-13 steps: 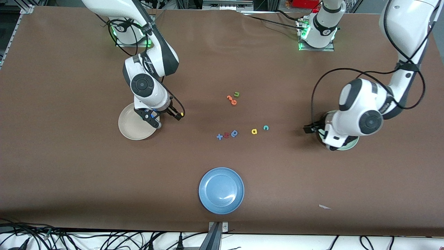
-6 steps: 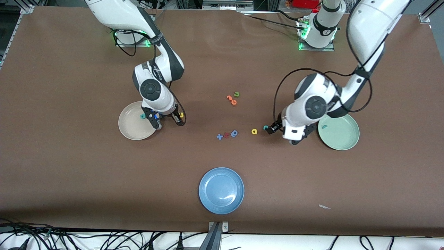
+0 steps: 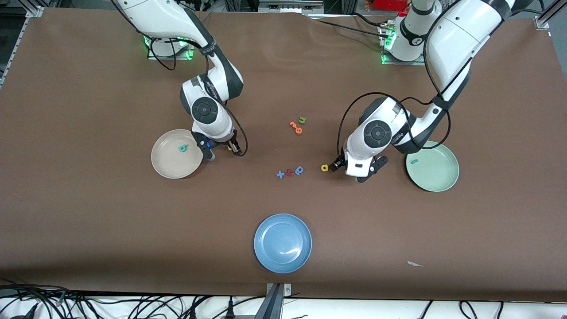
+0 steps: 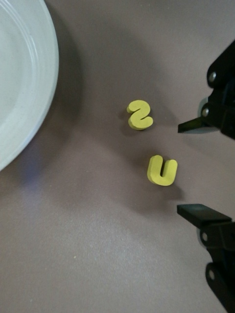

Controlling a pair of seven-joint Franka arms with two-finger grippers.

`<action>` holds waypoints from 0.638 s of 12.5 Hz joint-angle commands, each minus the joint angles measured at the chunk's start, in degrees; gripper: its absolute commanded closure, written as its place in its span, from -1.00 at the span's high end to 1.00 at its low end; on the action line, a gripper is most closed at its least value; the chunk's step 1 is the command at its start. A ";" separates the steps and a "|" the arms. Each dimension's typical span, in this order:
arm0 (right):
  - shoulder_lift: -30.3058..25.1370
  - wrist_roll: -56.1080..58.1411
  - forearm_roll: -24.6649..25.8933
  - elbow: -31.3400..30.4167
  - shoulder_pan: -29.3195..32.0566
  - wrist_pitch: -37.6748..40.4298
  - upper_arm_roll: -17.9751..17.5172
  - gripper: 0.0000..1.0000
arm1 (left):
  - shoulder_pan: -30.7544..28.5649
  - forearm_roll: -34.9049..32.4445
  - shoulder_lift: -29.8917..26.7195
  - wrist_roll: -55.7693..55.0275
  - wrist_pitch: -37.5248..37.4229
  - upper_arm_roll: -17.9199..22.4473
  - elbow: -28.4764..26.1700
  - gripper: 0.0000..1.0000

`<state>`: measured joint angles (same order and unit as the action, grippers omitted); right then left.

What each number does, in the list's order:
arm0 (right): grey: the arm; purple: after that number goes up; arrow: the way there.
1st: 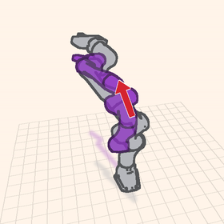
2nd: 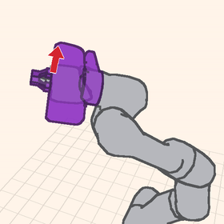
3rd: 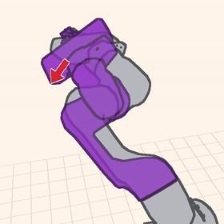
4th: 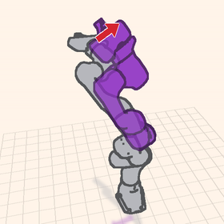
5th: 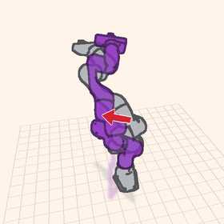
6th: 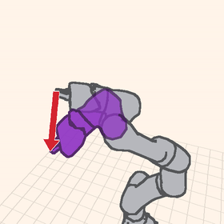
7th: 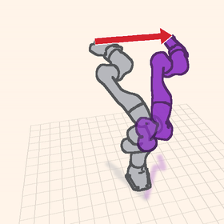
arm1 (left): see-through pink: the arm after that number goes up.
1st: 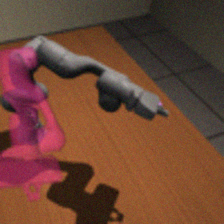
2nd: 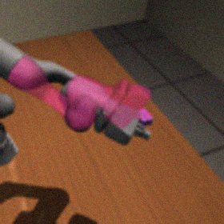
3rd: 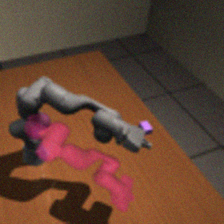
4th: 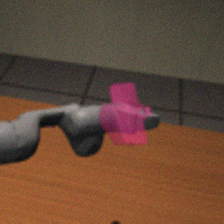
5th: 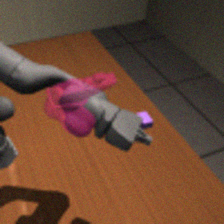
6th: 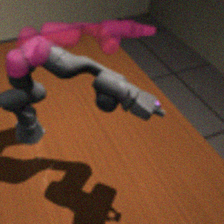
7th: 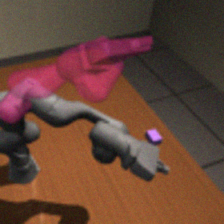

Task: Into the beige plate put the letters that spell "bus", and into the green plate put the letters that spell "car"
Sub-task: 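Grasp the yellow u with the right gripper while the left grasps teal c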

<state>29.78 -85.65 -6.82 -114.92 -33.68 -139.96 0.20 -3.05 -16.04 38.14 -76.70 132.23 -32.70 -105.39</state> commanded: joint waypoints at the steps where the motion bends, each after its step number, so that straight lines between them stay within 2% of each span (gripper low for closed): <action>1: 0.72 -0.05 -0.65 -0.57 0.02 -2.07 -0.03 0.29 | -0.20 -3.73 0.79 -0.56 0.92 0.01 0.28 0.86; 6: 1.07 1.53 -0.48 -0.49 0.55 -2.24 0.41 0.24 | -1.00 -4.27 1.76 13.57 1.45 -0.17 0.19 0.85; 8: 1.16 2.15 -0.48 -0.57 0.55 -2.33 0.85 0.19 | -1.78 -3.57 2.11 16.66 3.28 -0.17 -0.68 0.73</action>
<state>30.87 -84.77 -6.82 -115.08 -33.42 -141.29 0.98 -3.60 -18.86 39.68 -63.30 133.72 -32.45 -105.41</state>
